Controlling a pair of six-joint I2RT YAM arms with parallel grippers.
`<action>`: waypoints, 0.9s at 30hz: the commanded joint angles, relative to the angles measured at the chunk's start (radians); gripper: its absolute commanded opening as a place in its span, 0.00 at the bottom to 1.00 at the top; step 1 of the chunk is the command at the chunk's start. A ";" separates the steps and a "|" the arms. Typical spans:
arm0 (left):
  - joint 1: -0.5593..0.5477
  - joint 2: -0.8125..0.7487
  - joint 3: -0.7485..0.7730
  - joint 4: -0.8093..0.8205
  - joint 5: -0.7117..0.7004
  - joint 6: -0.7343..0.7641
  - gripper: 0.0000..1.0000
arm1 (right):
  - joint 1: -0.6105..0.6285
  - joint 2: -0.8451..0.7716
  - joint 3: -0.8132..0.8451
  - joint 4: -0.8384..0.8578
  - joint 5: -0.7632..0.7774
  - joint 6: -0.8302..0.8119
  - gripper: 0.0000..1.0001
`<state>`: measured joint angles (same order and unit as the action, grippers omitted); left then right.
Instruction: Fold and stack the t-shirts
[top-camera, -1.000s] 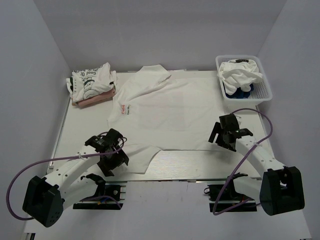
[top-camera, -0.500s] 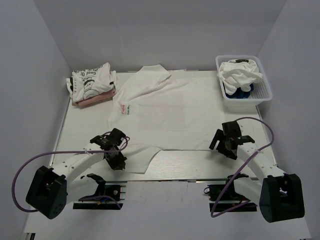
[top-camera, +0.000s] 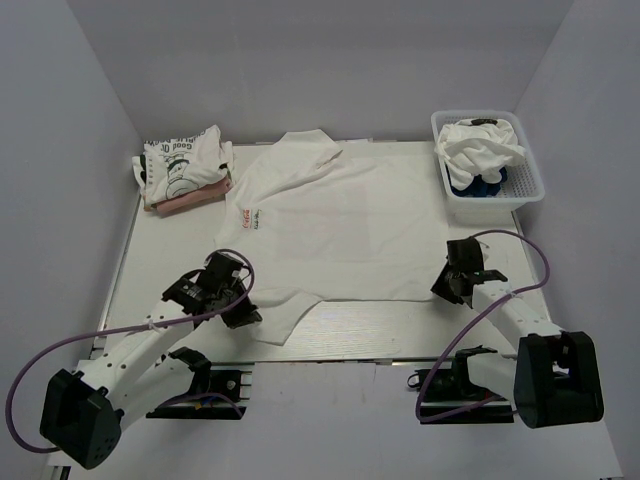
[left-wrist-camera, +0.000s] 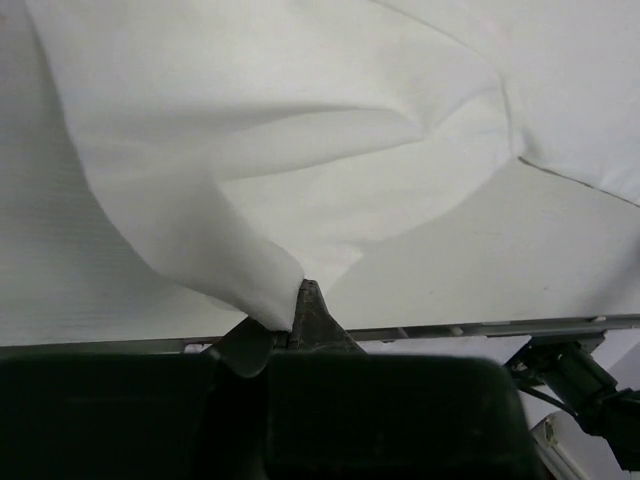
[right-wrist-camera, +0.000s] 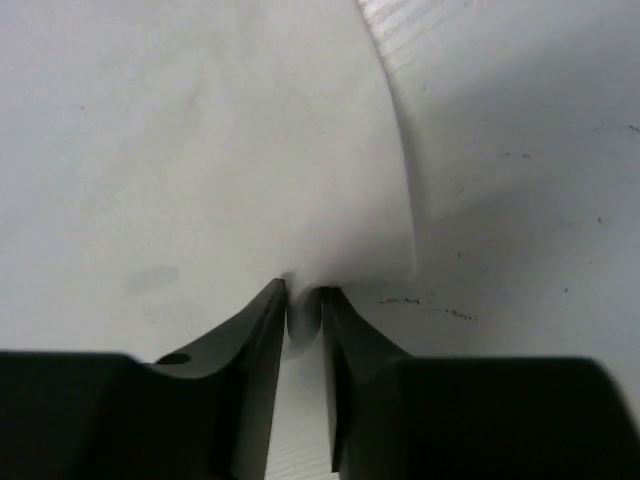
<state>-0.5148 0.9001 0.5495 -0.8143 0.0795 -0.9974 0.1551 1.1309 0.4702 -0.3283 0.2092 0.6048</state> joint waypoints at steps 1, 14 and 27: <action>-0.005 -0.003 0.055 0.050 0.026 0.048 0.00 | -0.009 0.009 -0.027 0.011 0.015 0.012 0.22; 0.015 0.135 0.225 0.236 -0.003 0.095 0.00 | -0.006 -0.034 0.064 -0.069 -0.059 -0.051 0.00; 0.116 0.508 0.584 0.265 -0.282 0.031 0.00 | -0.017 0.138 0.346 -0.074 -0.024 -0.063 0.00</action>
<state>-0.4351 1.4014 1.0786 -0.6037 -0.1230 -0.9417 0.1467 1.2312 0.7444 -0.4129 0.1631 0.5468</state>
